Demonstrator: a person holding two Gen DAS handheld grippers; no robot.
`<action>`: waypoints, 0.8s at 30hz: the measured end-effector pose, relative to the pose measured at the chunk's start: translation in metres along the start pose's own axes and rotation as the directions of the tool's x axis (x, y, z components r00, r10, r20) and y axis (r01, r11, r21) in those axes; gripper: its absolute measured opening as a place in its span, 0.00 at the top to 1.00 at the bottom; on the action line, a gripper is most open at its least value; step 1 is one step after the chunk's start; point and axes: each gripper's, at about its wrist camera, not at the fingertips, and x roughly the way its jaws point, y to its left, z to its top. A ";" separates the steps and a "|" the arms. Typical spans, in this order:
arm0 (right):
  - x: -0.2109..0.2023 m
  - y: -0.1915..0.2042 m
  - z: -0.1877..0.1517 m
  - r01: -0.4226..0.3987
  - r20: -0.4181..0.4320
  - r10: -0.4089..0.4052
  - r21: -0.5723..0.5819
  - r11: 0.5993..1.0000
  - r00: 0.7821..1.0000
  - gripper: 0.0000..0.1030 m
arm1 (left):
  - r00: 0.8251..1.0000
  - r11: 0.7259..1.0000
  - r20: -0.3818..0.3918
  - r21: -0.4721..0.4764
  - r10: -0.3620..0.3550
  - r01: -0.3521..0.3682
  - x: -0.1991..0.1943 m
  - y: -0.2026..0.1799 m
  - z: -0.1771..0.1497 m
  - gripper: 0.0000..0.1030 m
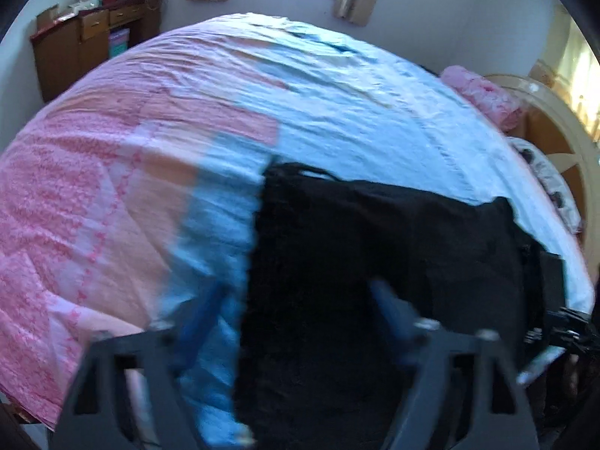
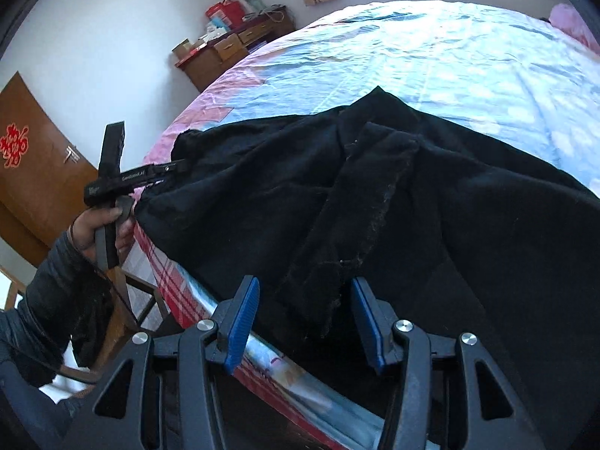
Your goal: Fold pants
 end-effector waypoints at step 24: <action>-0.010 -0.006 -0.005 -0.014 0.058 0.012 0.028 1.000 0.998 0.49 | 0.992 0.986 0.063 -0.116 -0.110 0.117 -0.020 0.003 0.005 0.85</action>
